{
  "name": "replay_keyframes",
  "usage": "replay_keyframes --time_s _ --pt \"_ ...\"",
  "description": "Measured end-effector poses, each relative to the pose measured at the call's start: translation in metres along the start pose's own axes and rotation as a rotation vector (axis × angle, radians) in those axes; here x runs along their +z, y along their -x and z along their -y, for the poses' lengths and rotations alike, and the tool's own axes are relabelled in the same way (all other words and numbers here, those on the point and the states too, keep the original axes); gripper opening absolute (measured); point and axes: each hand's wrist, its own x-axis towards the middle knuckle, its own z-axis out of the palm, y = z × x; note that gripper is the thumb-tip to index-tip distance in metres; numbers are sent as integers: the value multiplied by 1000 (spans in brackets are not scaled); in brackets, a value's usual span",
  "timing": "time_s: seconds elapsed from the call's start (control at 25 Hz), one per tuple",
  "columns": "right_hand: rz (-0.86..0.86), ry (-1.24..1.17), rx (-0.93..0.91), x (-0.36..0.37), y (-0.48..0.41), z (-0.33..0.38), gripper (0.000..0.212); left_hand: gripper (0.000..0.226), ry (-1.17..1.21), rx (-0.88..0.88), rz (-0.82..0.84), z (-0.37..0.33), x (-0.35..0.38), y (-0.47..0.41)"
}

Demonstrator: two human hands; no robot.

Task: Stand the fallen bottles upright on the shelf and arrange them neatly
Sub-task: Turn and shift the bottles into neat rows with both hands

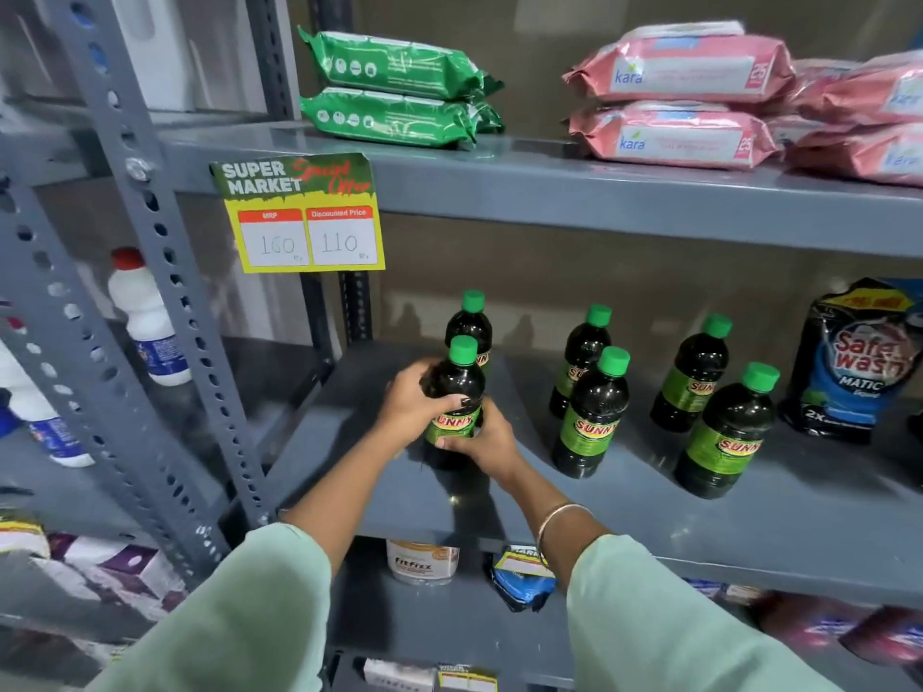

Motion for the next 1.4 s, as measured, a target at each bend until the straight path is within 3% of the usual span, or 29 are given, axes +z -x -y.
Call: replay_keyframes --time_s 0.32,0.48,0.64,0.88,1.4 --pt "104 -40 20 -17 -4 -2 66 54 -44 3 -117 -2 19 6" --pt "74 -48 48 -16 -3 -8 78 64 77 -15 105 -9 6 -2" --pt "34 31 71 -11 -3 -9 77 58 111 -66 287 -17 -7 -11" --pt "70 -2 46 -10 11 -14 66 47 166 -43 189 -21 -5 12" --pt "148 -11 28 -15 45 -22 68 39 80 46 152 -19 -3 54"
